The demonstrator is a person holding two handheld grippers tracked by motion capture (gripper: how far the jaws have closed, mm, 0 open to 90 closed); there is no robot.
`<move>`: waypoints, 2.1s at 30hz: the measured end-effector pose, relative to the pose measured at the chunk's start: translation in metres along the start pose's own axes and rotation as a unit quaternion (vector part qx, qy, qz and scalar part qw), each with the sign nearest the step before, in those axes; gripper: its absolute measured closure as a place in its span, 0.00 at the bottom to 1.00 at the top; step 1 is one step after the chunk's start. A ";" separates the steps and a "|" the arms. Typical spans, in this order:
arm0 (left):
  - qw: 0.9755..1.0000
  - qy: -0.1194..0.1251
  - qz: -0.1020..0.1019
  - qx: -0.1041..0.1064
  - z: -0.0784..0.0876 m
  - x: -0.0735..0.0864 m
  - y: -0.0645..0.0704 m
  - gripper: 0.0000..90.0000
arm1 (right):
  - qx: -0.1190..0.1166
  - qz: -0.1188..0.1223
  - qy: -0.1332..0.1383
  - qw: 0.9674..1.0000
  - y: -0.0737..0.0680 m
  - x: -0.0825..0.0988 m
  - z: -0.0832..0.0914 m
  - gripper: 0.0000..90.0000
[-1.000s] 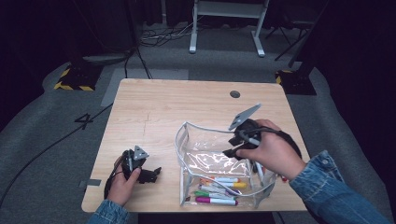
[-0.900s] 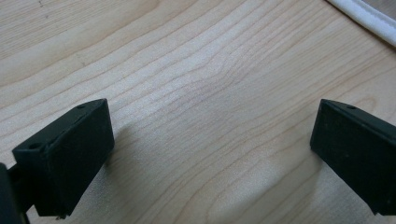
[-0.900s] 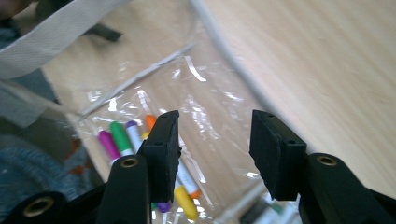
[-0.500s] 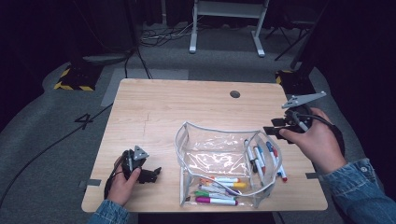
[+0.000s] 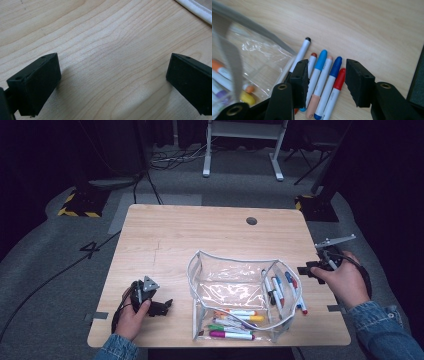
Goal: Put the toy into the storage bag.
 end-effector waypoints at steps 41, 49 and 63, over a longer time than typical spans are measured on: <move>1.000 0.000 0.000 0.000 0.000 0.000 0.000 0.00 | 0.045 -0.051 -0.051 0.996 0.041 0.036 -0.029 0.86; 1.000 0.000 0.000 0.000 0.000 0.000 0.000 0.00 | 0.017 0.010 -0.017 1.000 -0.002 0.004 0.027 0.86; 1.000 0.000 0.000 0.000 0.000 0.000 0.000 0.00 | -0.017 0.125 -0.017 0.992 -0.091 -0.019 0.067 0.86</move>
Point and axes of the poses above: each handheld gripper's, and its own axes: z roughly backward along the jaws, x roughly out of its underside, y roughly to its right, the point moved 5 cm from there along -z, roughly forward along the jaws, and after that the axes turned 15 degrees about -z, right-handed, at the moved point
